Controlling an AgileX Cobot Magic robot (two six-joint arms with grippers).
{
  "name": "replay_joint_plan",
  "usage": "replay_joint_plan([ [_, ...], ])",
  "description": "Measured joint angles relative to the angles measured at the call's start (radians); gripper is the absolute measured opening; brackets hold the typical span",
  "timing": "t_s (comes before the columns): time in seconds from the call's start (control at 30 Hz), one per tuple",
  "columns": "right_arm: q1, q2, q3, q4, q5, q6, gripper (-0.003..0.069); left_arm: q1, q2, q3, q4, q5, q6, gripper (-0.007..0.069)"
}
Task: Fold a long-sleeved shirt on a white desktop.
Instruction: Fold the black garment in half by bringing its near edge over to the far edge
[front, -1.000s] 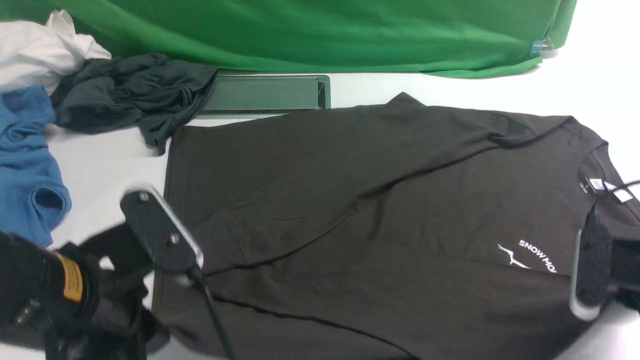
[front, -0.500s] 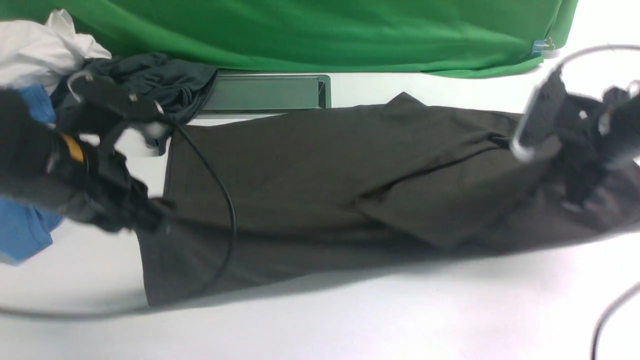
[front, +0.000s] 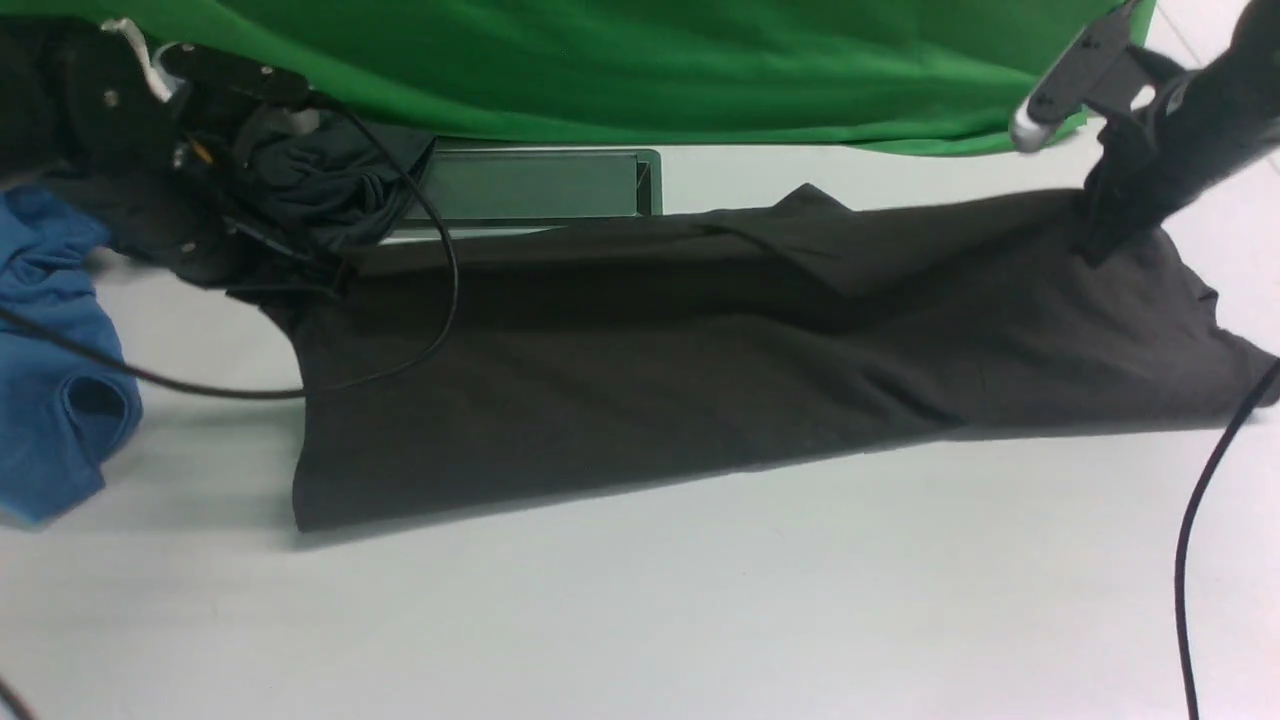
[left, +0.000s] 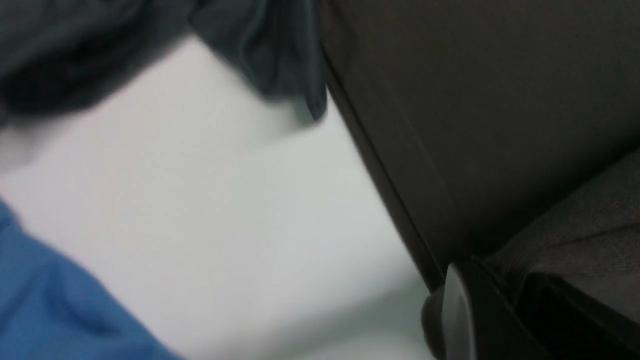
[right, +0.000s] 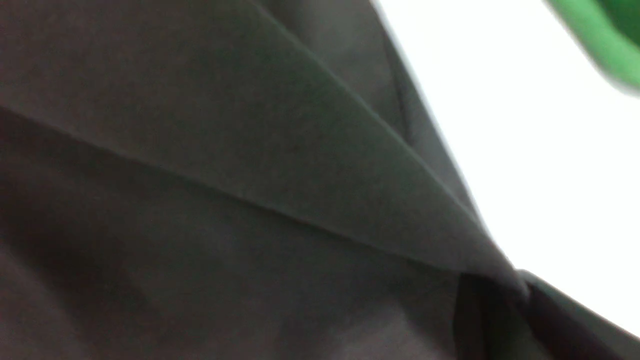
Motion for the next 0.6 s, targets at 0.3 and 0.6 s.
replay_joint_plan([
  [0.3, 0.0, 0.118, -0.154, 0.01, -0.039, 0.035, 0.0022, 0.002, 0.124, -0.08, 0.067, -0.123, -0.003, 0.005],
  [0.6, -0.002, 0.228, -0.17, -0.005, -0.203, 0.103, 0.0093, 0.003, 0.224, -0.08, 0.096, -0.333, -0.003, 0.0057],
])
